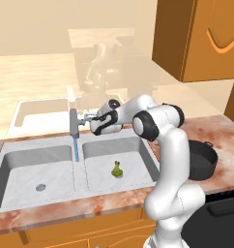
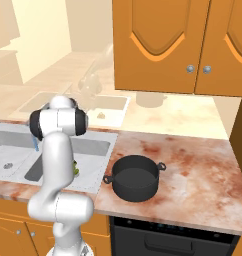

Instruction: Dump the broccoli from the pot into the sink. Then turn on the water and wash the broccoli. Then turn off the water and put the broccoli back in the pot.

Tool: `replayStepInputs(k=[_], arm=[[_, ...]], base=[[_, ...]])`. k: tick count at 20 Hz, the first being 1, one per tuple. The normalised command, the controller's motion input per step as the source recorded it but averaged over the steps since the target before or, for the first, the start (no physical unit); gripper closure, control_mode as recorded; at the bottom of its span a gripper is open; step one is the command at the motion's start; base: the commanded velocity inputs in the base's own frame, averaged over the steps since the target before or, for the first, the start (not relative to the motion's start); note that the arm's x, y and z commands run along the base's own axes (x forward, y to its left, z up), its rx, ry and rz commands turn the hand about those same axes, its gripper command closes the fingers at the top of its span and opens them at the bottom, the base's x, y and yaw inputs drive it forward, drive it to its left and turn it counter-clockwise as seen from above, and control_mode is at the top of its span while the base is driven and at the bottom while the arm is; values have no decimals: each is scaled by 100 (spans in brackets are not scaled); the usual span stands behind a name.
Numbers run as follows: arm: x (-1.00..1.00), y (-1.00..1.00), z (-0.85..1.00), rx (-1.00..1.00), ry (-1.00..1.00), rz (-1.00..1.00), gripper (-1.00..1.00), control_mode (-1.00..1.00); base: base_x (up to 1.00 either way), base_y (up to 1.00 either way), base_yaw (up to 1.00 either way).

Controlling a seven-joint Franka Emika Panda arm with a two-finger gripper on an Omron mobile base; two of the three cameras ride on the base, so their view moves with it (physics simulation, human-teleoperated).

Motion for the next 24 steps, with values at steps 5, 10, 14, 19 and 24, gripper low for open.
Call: replayStepInputs(k=[5,10,14,19,24], arm=[[29,22,36,8,-6,1,-100,-100],[21,30,45,9,-3,1,-100,-100],[8,36,44,9,0,1,-100,-100],[8,28,31,5,0,0,-100,-100],[19,22,22,4,0,0,-100,-100]], base=[[0,0,0],[0,0,0],[0,0,0],[0,0,0],[0,0,0]])
